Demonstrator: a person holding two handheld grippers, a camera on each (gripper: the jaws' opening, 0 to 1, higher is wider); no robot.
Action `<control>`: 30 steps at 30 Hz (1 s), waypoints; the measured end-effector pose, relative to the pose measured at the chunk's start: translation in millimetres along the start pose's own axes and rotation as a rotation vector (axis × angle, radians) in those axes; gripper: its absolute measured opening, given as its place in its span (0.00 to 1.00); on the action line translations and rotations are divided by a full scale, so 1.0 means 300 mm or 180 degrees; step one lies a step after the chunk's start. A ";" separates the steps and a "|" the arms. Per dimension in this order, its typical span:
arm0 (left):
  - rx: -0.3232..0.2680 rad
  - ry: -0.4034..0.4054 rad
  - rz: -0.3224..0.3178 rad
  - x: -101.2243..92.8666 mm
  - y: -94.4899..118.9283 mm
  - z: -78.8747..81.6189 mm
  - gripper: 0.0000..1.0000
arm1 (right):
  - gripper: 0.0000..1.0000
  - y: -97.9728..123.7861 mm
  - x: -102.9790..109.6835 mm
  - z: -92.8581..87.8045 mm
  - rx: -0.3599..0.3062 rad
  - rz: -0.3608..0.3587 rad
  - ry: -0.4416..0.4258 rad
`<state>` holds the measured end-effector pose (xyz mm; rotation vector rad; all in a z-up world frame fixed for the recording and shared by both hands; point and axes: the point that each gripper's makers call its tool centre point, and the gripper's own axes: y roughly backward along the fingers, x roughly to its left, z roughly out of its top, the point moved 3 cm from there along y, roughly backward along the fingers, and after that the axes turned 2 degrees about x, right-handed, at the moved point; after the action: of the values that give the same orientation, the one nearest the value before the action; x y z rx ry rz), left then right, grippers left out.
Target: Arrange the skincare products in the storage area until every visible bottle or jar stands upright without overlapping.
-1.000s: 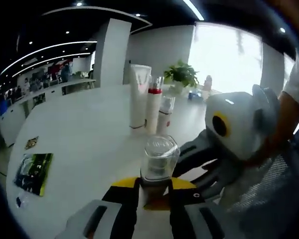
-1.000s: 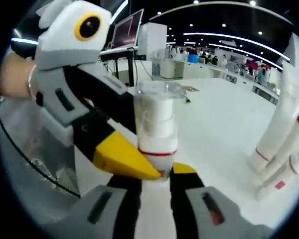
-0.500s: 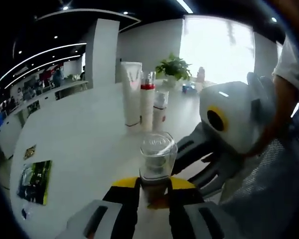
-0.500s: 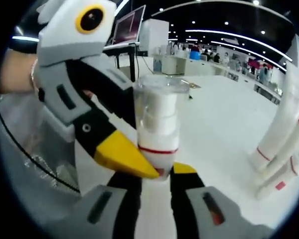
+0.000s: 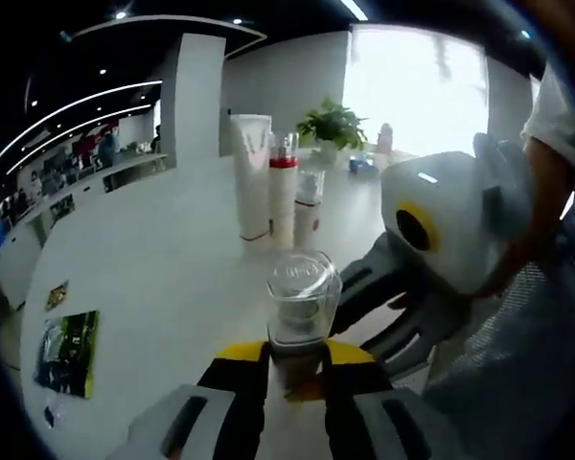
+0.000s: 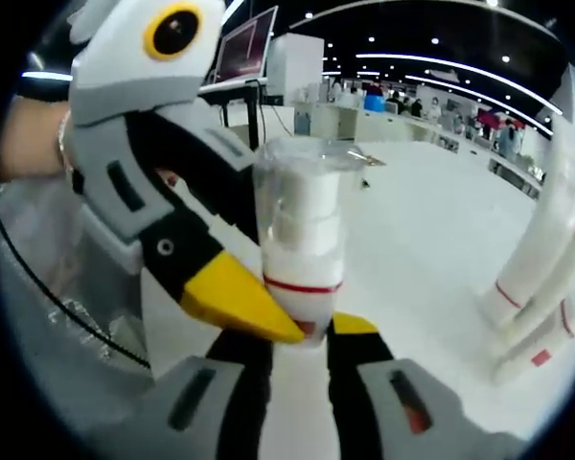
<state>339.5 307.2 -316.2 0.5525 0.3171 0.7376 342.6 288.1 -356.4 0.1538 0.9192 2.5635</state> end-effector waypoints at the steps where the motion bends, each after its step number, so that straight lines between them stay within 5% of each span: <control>1: 0.0005 0.0000 -0.0001 0.000 0.000 -0.001 0.22 | 0.21 0.000 0.000 0.000 0.0006 0.0007 -0.0007; 12: 0.0230 -0.0131 0.0021 -0.008 -0.018 -0.046 0.21 | 0.28 0.012 0.005 -0.034 0.0339 0.0237 0.0186; 21: 0.0325 -0.0224 0.0041 -0.003 -0.017 -0.062 0.21 | 0.24 0.024 0.019 -0.036 0.0348 0.0229 0.0469; 30: 0.0323 -0.0158 0.0047 0.002 -0.013 -0.066 0.21 | 0.21 0.016 0.015 -0.048 0.0318 0.0185 0.0375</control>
<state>332.9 312.3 -334.6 0.6687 0.3056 0.7238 333.4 278.3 -364.8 0.0593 1.1025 2.6039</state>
